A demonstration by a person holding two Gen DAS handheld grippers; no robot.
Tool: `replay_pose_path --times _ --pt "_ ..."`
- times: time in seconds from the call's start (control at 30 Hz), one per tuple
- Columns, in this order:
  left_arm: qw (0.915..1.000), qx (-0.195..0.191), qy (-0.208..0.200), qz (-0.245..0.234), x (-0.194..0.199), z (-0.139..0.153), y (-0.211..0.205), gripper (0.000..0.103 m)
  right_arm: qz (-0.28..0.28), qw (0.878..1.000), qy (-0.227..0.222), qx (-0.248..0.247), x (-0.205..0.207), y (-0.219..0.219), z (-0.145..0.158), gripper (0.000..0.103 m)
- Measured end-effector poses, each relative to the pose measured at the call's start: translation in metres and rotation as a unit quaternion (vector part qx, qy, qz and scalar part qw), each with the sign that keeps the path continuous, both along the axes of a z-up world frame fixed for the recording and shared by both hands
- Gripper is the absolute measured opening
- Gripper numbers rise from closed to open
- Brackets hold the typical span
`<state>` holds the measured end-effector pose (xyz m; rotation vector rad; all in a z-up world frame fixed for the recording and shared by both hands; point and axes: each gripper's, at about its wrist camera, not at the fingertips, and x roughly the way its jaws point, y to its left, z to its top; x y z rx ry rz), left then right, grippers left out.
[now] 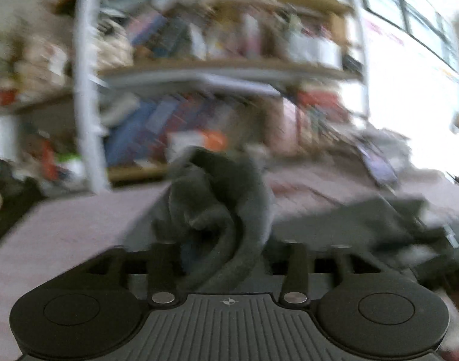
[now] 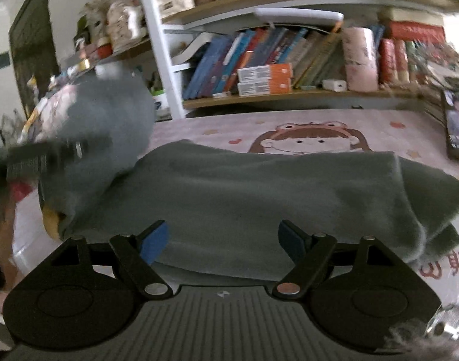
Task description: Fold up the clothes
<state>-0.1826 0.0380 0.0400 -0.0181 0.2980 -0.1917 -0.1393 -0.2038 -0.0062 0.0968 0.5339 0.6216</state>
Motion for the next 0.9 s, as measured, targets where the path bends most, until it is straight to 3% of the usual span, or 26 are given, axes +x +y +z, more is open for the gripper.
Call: replay_pose_path --times 0.07,0.23,0.33,0.4,0.47,0.53,0.6,0.7,0.9 --pt "0.9997 0.003 0.012 -0.022 -0.002 -0.003 -0.007 0.074 -0.002 1.000 0.008 0.009 0.001 -0.006 0.000 0.079" --pt "0.9960 0.009 0.041 -0.078 -0.007 -0.012 -0.024 0.074 0.013 1.000 0.017 0.012 0.000 -0.002 -0.003 0.080" --pt "0.9973 -0.039 0.015 -0.061 -0.016 -0.002 -0.001 0.073 0.022 0.999 0.029 0.022 0.000 0.000 -0.004 0.081" --pt "0.9968 -0.067 0.003 -0.044 -0.020 0.002 0.017 0.066 0.029 0.999 0.035 0.029 0.001 0.003 -0.004 0.081" --pt "0.9970 -0.068 0.028 -0.025 -0.014 -0.008 0.024 0.051 0.034 0.998 0.037 0.030 0.000 0.007 -0.003 0.082" --pt "0.9954 -0.073 0.061 -0.011 -0.008 -0.024 0.030 0.045 0.038 0.998 0.040 0.032 0.000 0.008 -0.003 0.082" --pt "0.9947 -0.060 0.083 -0.010 -0.006 -0.038 0.030 0.044 0.041 0.998 0.044 0.036 0.000 0.009 -0.003 0.083" --pt "0.9969 -0.011 0.078 -0.011 -0.009 -0.042 0.021 0.049 0.047 0.995 0.061 0.058 0.004 0.007 -0.002 0.083" --pt "0.9975 -0.053 0.048 0.002 -0.017 -0.022 0.036 0.051 0.050 0.979 0.136 0.144 0.030 0.007 -0.001 0.082"
